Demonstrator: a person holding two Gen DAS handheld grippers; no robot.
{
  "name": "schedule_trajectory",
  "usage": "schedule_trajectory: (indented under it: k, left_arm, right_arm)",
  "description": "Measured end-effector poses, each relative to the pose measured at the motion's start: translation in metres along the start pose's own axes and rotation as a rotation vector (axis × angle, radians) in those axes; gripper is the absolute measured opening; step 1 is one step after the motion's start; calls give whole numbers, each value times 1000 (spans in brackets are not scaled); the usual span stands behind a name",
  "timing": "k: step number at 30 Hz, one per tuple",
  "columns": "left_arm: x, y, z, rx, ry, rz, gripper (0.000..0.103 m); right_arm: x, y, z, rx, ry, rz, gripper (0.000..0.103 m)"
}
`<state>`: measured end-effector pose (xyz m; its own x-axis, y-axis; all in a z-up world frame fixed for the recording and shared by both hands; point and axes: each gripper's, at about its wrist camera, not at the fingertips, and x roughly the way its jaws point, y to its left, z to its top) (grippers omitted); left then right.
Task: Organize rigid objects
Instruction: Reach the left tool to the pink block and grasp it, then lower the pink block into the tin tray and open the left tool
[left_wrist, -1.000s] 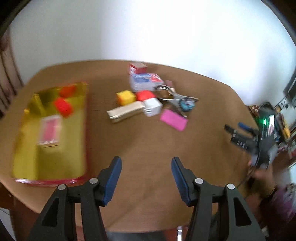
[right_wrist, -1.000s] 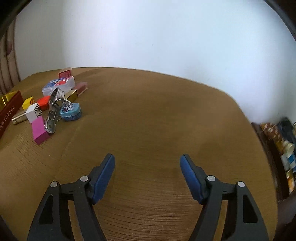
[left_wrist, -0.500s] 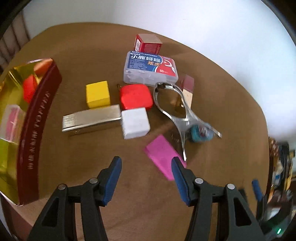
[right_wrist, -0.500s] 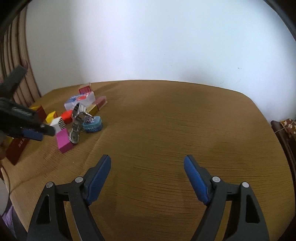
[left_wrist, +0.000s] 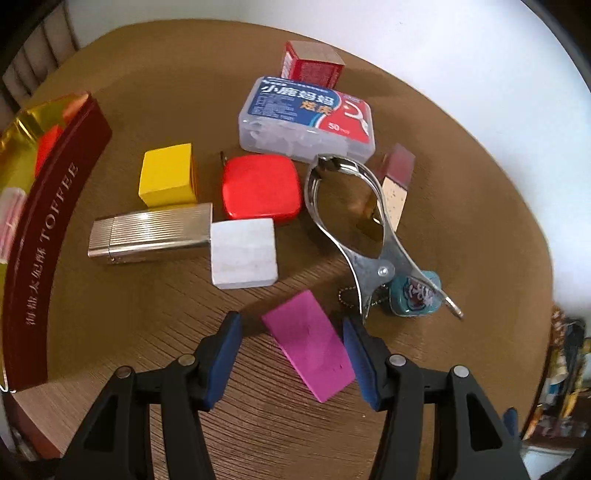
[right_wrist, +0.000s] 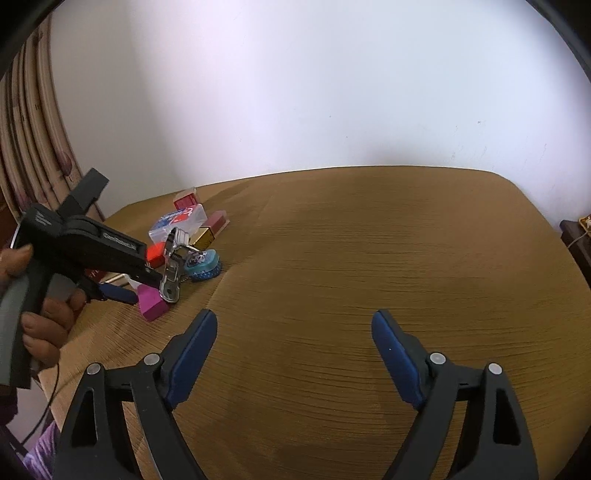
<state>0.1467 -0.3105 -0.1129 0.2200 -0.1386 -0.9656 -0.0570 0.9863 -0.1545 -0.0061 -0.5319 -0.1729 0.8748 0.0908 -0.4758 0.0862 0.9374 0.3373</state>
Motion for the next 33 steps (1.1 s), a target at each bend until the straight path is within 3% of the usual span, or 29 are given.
schedule_trajectory:
  k: [4, 6, 8, 13, 16, 21, 28, 33]
  left_arm:
    - [1, -4, -6, -11, -16, 30, 56]
    - [-1, -1, -10, -18, -28, 53, 38]
    - [-3, 4, -15, -18, -32, 62, 30]
    - [-10, 13, -27, 61, -59, 36, 30]
    - [-25, 14, -46, 146, -106, -1, 30]
    - [-52, 31, -76, 199, -142, -27, 30]
    - [-96, 89, -88, 158, -199, -19, 30]
    - [-142, 160, -65, 89, -276, 56, 30]
  right_arm:
    - [-3, -4, -1, 16, -9, 8, 87]
    - [-4, -5, 0, 24, -11, 9, 88]
    - [-4, -6, 0, 29, -11, 13, 89]
    - [-4, -8, 1, 42, -11, 9, 91]
    - [-2, -8, 1, 42, -7, 4, 91]
    - [-1, -6, 1, 32, -6, -13, 91]
    - [3, -3, 0, 4, 16, -51, 91]
    - [7, 3, -1, -25, 38, -86, 91]
